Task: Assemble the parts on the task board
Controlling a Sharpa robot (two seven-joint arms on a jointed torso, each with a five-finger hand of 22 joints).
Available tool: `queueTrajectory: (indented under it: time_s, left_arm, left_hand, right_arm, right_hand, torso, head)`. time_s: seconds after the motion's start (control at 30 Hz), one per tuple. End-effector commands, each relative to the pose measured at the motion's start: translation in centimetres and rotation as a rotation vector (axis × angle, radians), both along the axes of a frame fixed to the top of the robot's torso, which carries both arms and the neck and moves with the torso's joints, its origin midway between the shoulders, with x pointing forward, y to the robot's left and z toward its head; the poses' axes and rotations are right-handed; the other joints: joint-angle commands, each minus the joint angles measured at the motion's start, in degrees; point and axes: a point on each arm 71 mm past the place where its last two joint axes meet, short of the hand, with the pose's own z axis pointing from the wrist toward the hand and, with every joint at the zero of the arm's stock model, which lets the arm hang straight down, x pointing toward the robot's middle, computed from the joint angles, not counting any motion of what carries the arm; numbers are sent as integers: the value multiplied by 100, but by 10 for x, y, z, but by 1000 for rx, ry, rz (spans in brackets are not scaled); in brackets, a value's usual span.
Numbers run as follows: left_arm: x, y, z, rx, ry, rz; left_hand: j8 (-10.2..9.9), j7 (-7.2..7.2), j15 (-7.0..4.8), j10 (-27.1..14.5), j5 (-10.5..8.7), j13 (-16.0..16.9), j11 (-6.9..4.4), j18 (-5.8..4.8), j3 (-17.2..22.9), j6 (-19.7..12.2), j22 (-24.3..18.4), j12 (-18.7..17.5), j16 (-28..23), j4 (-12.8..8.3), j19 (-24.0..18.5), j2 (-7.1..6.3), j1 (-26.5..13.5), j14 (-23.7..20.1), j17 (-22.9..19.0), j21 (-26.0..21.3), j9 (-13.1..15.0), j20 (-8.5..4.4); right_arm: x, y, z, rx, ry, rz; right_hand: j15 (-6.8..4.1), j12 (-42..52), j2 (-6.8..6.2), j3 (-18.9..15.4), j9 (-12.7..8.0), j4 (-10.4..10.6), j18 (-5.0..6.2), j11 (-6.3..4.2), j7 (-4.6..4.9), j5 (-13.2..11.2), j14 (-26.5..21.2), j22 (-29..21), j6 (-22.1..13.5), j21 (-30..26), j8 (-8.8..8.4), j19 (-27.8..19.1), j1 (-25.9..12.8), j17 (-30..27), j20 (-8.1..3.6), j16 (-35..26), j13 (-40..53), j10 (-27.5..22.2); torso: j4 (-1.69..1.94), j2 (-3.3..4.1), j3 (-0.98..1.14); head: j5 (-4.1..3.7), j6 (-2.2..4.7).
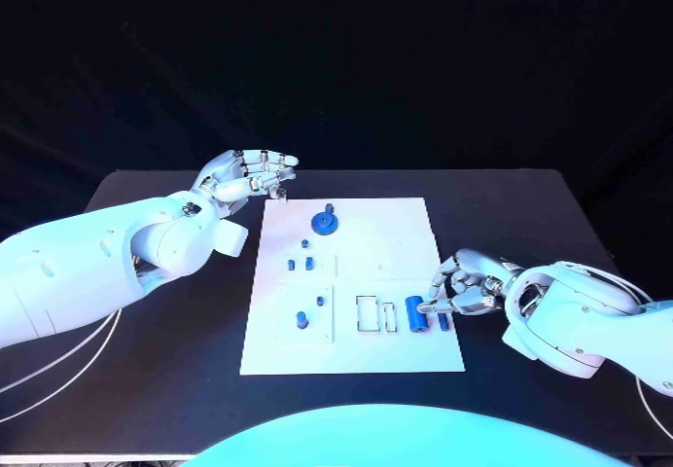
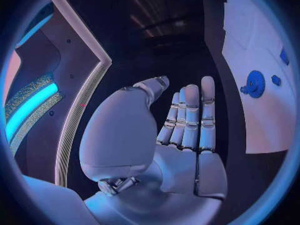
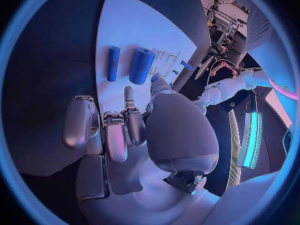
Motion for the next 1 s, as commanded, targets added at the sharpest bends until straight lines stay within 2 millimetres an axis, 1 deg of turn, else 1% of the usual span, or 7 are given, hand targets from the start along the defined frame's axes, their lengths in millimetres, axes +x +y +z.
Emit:
queueTrajectory:
  time_s: [0.03,0.07,0.17,0.3,0.5,0.9,1.0]
  left_arm:
    - [-1,-3,2,-13,-14,-23]
    - [-1,-3,2,-13,-14,-23]
    - [-1,-2,2,-12,-14,-21]
    - [-1,-2,2,-12,-14,-20]
    - [-1,-2,2,-11,-14,-19]
    - [-1,-1,1,-7,-9,-16]
    - [-1,0,1,-6,-7,-15]
  left_hand:
    - [31,51,29,-36,2,-8,5,79,-26,-32,-5,33,26,-4,-7,-18,-23,-27,-8,-33,-6,51]
    - [31,51,29,-36,2,-8,5,79,-26,-32,-5,33,26,-4,-7,-18,-23,-27,-8,-33,-6,51]
    - [31,51,29,-36,2,-8,5,79,-26,-32,-5,33,26,-4,-7,-18,-23,-27,-8,-33,-6,51]
    - [40,52,32,-44,8,-10,6,79,-43,-38,-11,39,31,10,-7,-12,-28,-30,-11,-43,-6,54]
    - [44,51,31,-44,11,-10,5,80,-44,-39,-13,41,32,11,-6,-6,-25,-31,-11,-45,-6,55]
    - [57,50,29,-47,19,-12,2,82,-38,-44,-18,53,38,8,0,21,8,-35,-15,-52,-7,54]
    - [62,50,28,-49,22,-13,2,83,-34,-47,-20,56,40,7,2,31,19,-37,-17,-54,-7,54]
  right_arm:
    - [0,3,-4,-49,15,17]
    - [0,4,-5,-49,17,19]
    - [0,7,-7,-50,24,26]
    - [1,9,-11,-55,36,30]
    - [2,12,-18,-75,66,41]
    - [0,23,-33,-123,130,70]
    - [0,24,-34,-137,124,77]
  right_hand:
    - [-33,31,56,-38,-8,5,-67,3,-2,33,491,719,36,21,32,46,4,941,-6,25,308,35]
    - [-33,41,67,-55,-9,5,-71,2,-3,33,494,729,40,44,34,52,4,955,-6,30,323,44]
    - [-34,54,84,-81,-9,5,-73,0,-5,34,496,736,47,58,38,57,4,968,-6,35,342,57]
    - [-36,55,104,-105,-8,4,-76,-3,-9,34,499,744,58,74,45,62,7,979,-7,39,345,58]
    - [-38,43,132,-141,-7,7,-75,-6,-13,34,498,748,72,73,52,61,-1,976,-9,38,330,49]
    - [-44,11,197,-249,-13,3,-74,-14,-23,33,496,755,97,65,57,55,-49,976,-12,39,301,28]
    - [-54,2,218,-315,-32,-33,-77,-25,-32,33,497,776,124,77,45,55,320,988,-22,43,315,38]
  torso:
    - [8,3,5]
    - [10,4,7]
    - [1,4,2]
    - [-2,3,0]
    - [8,-3,2]
    - [4,0,-5]
    - [7,4,-6]
  head:
    - [4,-13]
    - [10,-17]
    - [24,-37]
    - [16,-38]
    - [19,-45]
    - [20,-43]
    - [5,-49]
